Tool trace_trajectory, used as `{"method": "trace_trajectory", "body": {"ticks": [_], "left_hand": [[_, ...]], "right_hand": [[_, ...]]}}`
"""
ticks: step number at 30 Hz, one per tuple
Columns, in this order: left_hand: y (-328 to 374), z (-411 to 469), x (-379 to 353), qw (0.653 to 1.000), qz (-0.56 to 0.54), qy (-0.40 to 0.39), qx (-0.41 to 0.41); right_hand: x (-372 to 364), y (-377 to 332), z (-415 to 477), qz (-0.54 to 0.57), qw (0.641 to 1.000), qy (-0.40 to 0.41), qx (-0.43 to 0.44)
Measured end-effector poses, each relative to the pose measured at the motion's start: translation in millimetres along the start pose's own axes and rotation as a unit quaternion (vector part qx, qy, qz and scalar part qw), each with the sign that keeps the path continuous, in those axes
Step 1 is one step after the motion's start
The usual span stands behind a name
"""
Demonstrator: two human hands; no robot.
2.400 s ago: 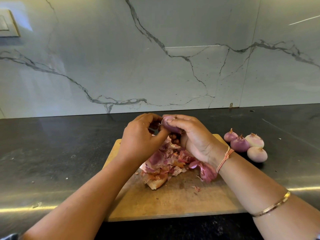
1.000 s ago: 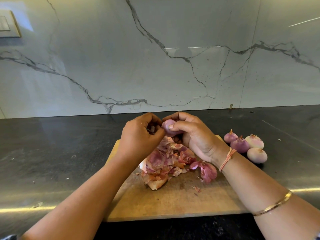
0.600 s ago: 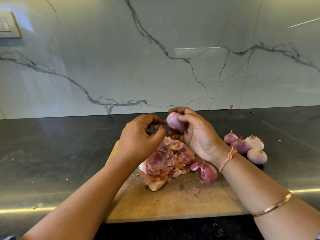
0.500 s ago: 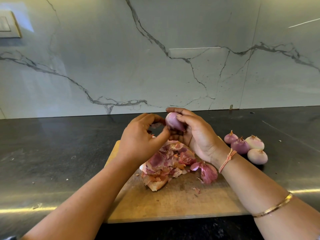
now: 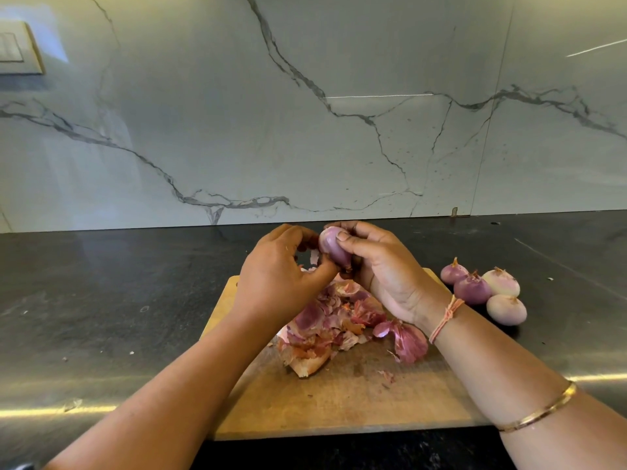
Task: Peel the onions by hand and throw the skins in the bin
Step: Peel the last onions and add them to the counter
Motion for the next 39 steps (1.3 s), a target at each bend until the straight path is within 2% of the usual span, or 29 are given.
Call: {"method": "trace_trajectory", "body": {"ticks": [5, 10, 27, 39], "left_hand": [[-6.3, 2.6, 6.1, 0.999, -0.013, 0.044, 0.016], [2.5, 0.0, 2.5, 0.999, -0.036, 0.011, -0.009], [3.0, 0.7, 3.4, 1.000, -0.001, 0.019, -0.014], [-0.2, 2.6, 1.4, 1.000, 0.006, 0.014, -0.021]], "right_hand": [[-7.7, -0.7, -2.1, 0.012, 1.000, -0.009, 0.008], [-3.5, -0.4, -0.4, 0.061, 0.997, 0.027, -0.026], [-3.6, 2.8, -1.2, -0.004, 0.999, 0.023, -0.032], [-5.9, -1.0, -1.1, 0.025, 0.998, 0.020, -0.051]]}}
Point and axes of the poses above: each hand's wrist, its own z-axis towards the middle knuckle, its own x-axis out of the back of the hand, y = z × x, the point moved 3 cm from there along z, towards the middle knuckle, and after that the axes turned 1 degree about x, right-handed, at the moved point
